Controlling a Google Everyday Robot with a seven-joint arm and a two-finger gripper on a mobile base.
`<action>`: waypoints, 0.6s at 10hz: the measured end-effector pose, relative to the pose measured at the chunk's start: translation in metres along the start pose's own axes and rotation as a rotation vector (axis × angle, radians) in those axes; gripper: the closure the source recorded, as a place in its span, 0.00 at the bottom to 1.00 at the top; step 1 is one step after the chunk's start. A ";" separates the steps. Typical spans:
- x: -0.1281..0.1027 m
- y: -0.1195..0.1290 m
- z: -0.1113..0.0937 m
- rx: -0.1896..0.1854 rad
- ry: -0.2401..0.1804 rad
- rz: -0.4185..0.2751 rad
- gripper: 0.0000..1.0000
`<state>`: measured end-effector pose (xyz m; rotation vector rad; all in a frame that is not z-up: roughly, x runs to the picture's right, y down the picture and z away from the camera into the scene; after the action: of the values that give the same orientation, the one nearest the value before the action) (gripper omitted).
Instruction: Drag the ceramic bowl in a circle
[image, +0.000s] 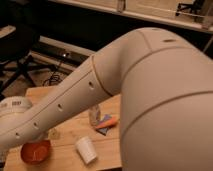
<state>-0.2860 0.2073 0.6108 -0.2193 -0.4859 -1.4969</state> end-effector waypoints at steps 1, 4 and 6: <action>-0.018 0.000 0.024 0.010 -0.039 -0.030 0.20; -0.045 0.018 0.087 0.004 -0.136 -0.044 0.20; -0.042 0.019 0.113 0.018 -0.162 -0.031 0.22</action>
<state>-0.2865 0.2954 0.6957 -0.3216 -0.6348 -1.5110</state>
